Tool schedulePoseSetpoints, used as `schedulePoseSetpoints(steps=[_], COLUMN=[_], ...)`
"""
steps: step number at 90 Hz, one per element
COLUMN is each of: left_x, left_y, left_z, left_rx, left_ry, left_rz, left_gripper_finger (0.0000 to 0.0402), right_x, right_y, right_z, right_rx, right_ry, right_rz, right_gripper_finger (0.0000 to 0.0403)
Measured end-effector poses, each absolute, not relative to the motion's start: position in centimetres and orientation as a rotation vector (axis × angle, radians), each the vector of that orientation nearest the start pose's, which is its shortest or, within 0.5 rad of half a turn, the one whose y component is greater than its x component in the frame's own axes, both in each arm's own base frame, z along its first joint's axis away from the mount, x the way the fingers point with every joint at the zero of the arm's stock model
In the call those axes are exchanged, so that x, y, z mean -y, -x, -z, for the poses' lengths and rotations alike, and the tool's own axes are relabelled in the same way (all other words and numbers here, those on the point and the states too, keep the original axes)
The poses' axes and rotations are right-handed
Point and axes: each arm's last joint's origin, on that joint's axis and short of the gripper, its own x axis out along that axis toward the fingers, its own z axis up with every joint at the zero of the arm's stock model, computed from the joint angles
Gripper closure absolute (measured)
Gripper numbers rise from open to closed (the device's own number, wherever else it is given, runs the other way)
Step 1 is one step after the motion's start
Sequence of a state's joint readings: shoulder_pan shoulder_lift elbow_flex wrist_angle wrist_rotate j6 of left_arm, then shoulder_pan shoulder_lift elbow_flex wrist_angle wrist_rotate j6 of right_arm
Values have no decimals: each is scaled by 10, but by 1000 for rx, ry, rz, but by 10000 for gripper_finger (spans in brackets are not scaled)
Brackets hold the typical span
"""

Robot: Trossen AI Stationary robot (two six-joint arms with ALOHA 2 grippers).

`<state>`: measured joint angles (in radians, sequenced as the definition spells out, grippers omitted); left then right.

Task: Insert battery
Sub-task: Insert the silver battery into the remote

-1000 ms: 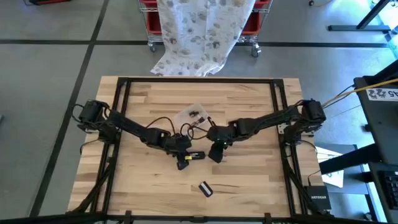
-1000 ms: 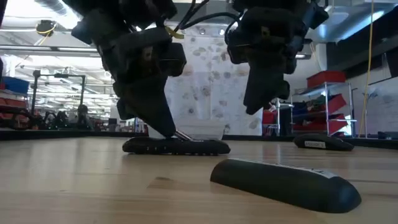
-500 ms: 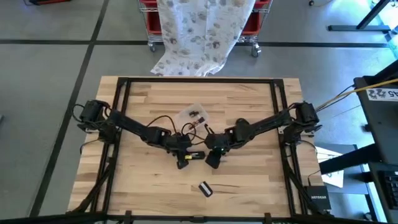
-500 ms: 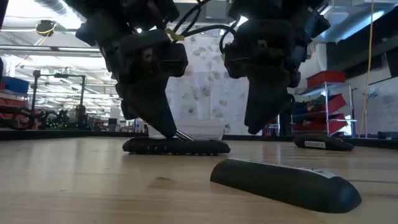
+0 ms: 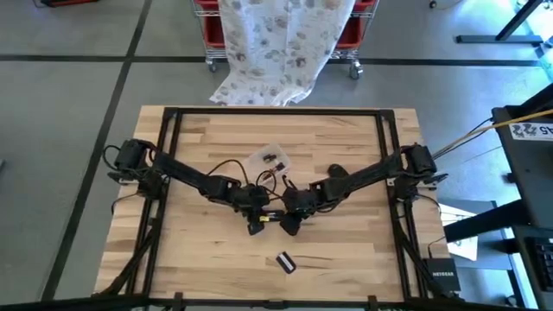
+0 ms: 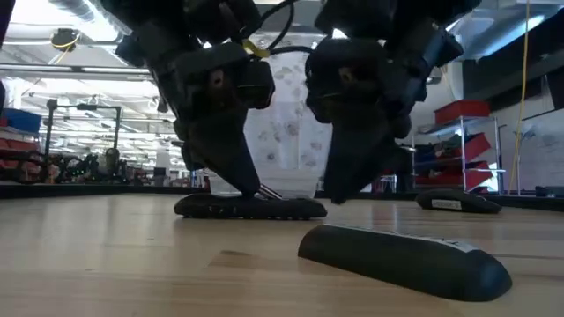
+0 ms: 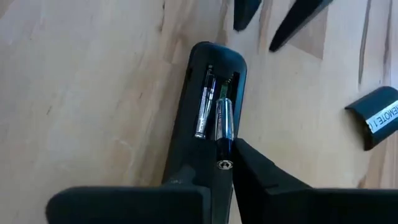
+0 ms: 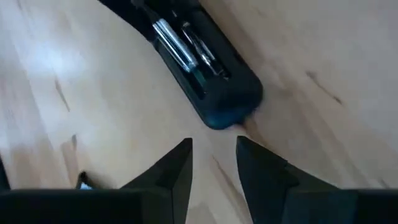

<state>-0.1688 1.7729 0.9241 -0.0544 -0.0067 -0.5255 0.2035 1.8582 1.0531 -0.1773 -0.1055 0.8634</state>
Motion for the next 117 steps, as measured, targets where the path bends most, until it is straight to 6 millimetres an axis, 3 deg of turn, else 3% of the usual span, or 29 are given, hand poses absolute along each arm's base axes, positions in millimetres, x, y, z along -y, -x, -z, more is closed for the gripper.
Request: schedulePoseSetpoints(steps=[39, 87, 117], left_x=[58, 63, 59], left_y=[-346, -348, -355], left_z=[-131, -141, -126], left_rx=[-858, -960, -962], left_ry=[466, 465, 527], left_rz=[-90, -43, -45], left_gripper_finger=[385, 391, 388], right_x=[-76, -76, -76], right_y=[-356, -356, -356], right_z=[-134, -134, -134], right_rx=[-1044, -1045, -1038], right_ry=[-746, -730, -725], right_rz=[168, 156, 166], right_gripper_finger=[298, 298, 298])
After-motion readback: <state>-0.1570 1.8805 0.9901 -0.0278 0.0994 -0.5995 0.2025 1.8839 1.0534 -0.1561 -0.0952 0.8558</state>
